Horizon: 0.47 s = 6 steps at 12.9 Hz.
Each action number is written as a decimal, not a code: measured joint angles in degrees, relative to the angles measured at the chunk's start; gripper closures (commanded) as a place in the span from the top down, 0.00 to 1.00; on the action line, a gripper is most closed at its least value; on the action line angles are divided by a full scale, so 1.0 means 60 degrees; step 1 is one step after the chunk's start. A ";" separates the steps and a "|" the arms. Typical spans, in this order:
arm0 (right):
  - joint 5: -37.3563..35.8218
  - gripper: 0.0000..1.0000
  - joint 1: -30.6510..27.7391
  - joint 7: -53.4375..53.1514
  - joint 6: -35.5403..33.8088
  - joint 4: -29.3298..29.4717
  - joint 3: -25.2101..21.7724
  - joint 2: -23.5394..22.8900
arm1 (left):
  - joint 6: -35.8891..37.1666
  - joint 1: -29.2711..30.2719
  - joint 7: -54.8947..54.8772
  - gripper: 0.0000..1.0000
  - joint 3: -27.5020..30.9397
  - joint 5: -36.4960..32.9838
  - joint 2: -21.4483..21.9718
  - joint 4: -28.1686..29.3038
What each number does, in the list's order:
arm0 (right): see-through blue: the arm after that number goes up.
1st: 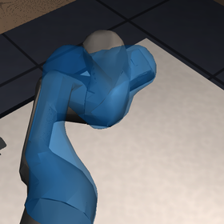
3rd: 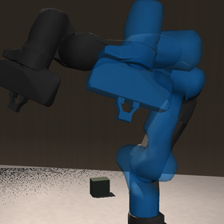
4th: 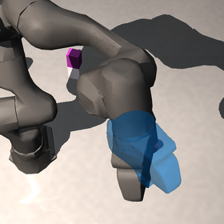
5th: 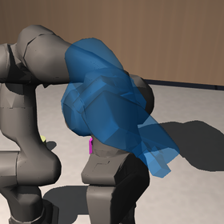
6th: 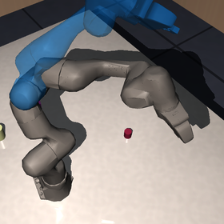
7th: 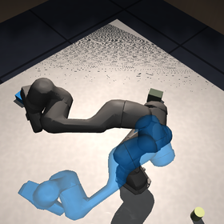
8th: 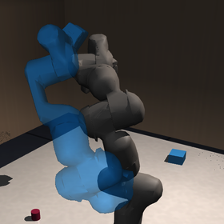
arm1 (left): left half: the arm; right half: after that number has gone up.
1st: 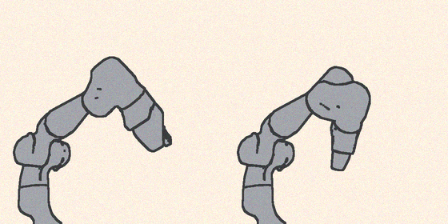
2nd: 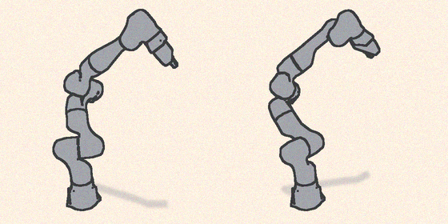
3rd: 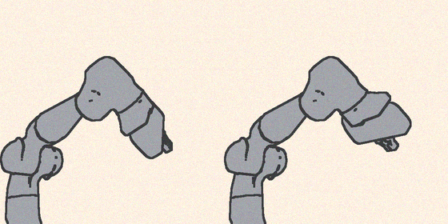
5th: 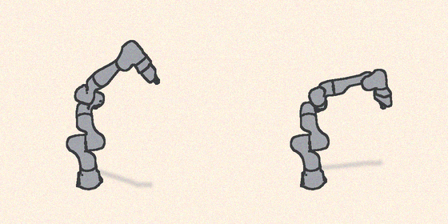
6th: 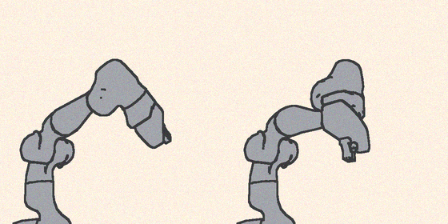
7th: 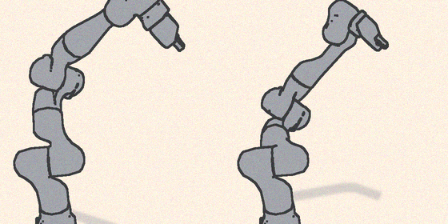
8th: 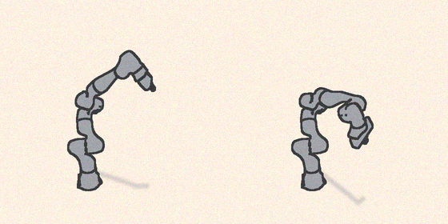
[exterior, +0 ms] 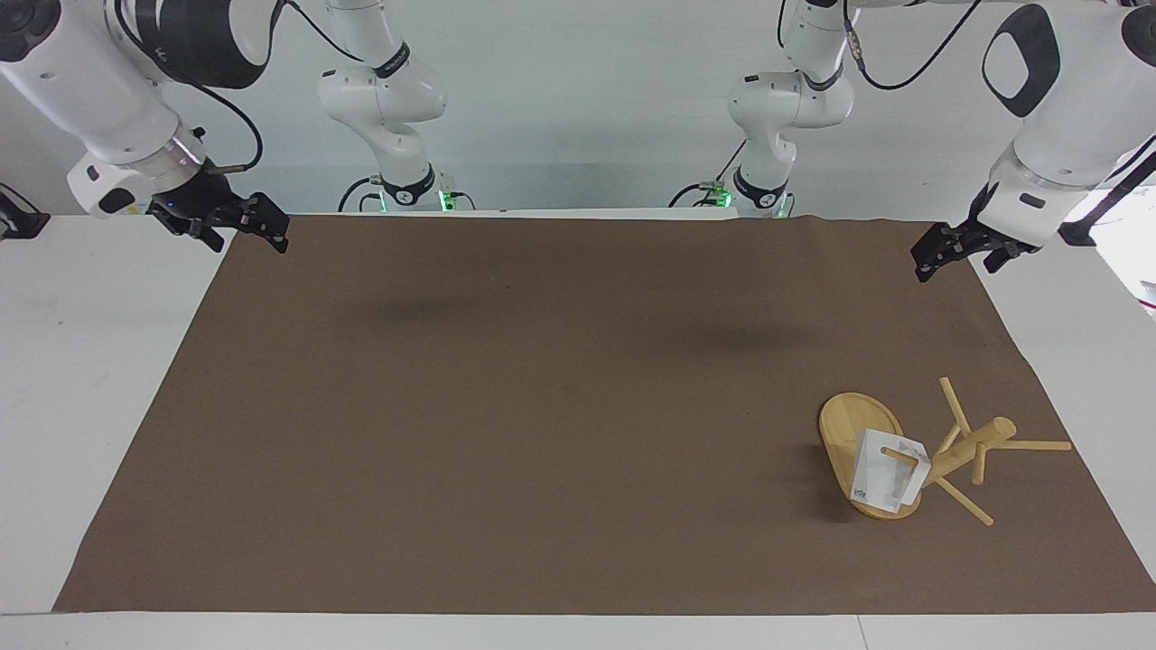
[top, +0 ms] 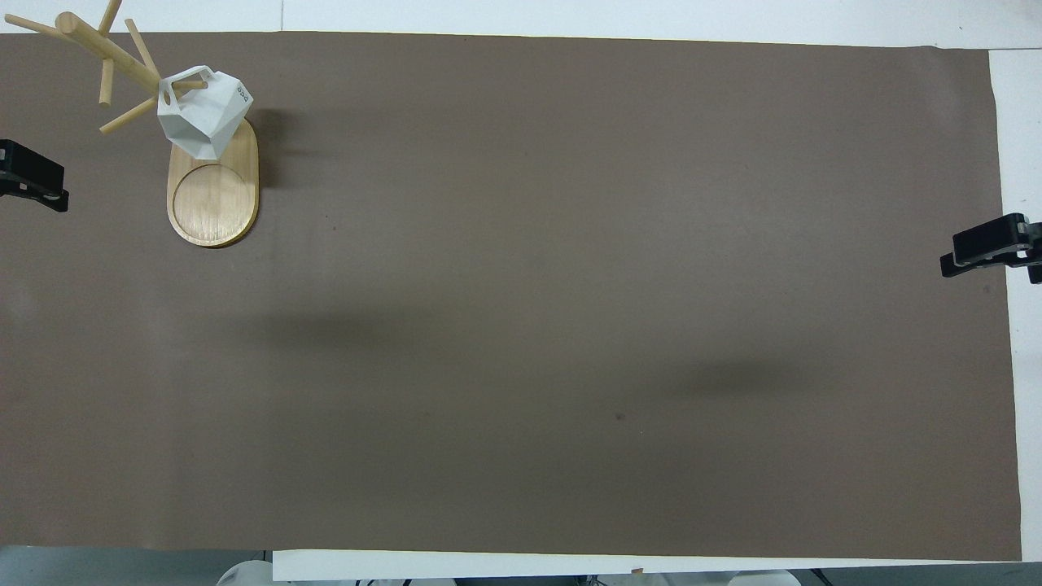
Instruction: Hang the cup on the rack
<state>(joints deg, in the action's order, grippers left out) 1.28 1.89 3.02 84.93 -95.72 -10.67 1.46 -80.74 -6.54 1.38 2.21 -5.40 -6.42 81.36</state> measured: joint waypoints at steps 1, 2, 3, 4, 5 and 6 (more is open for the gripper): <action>-0.0039 1.00 0.0001 -0.0125 0.0027 0.0007 0.0046 0.0000 | 0.0192 0.0000 -0.0061 1.00 -0.0007 0.0201 -0.0037 -0.0140; -0.0047 1.00 0.0002 -0.0199 0.0040 0.0013 0.0069 0.0000 | 0.0258 0.0005 -0.0064 1.00 -0.0006 0.0494 -0.0055 -0.0204; -0.0051 1.00 0.0001 -0.0229 0.0045 0.0017 0.0072 0.0000 | 0.0264 0.0011 -0.0065 1.00 -0.0004 0.0701 -0.0066 -0.0231; -0.0051 1.00 0.0001 -0.0231 0.0047 0.0019 0.0072 0.0000 | 0.0257 0.0012 -0.0066 1.00 -0.0004 0.0807 -0.0076 -0.0250; -0.0052 1.00 0.0001 -0.0232 0.0048 0.0020 0.0071 0.0000 | 0.0242 0.0011 -0.0068 1.00 -0.0004 0.0840 -0.0086 -0.0262; -0.0053 1.00 0.0001 -0.0232 0.0048 0.0021 0.0071 0.0000 | 0.0228 0.0010 -0.0071 1.00 -0.0004 0.0845 -0.0089 -0.0267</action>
